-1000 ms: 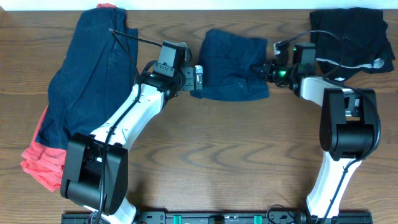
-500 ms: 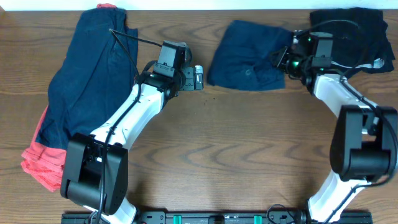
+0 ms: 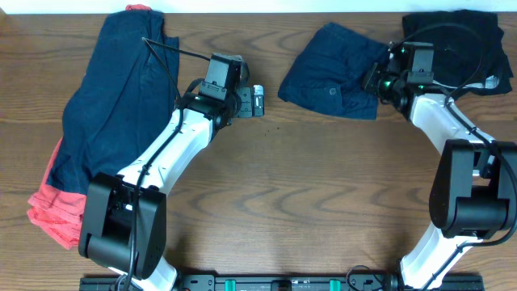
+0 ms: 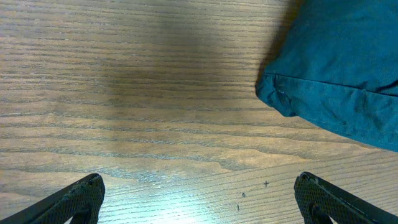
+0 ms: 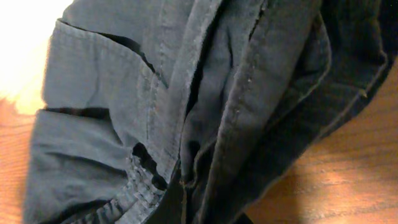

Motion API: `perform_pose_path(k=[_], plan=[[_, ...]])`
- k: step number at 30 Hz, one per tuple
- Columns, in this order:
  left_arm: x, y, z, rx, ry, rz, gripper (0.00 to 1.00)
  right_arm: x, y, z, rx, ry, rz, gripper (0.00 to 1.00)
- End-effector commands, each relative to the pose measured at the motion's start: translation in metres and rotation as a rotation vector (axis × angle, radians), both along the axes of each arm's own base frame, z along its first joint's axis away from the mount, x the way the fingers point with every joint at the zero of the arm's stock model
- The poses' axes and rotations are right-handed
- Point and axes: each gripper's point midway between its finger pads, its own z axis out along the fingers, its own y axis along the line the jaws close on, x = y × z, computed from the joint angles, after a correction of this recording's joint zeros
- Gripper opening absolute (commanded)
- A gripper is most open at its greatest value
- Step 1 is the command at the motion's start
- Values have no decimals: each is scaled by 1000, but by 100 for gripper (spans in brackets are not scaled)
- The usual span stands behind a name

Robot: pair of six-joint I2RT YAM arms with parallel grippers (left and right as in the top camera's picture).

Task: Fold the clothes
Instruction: 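Drag the folded shorts rightward to the top right corner with right gripper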

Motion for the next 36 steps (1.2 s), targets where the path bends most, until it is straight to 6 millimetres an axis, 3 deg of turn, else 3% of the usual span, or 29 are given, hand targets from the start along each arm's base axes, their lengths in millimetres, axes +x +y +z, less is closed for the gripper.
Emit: perform_pose_path(k=[1, 14, 21, 27, 36], plan=[[6, 2, 18, 5, -46, -1, 99, 19, 1, 63, -5, -136, 51, 1], [6, 2, 18, 5, -45, -1, 99, 44, 2, 143, -48, -283, 98, 1], [5, 3, 17, 6, -42, -1, 99, 59, -4, 197, -49, -404, 81, 1], [4, 3, 15, 10, -32, -1, 99, 69, -39, 235, 9, -485, -34, 1], [2, 4, 14, 13, -25, -1, 99, 71, -101, 254, 31, -549, -180, 1]])
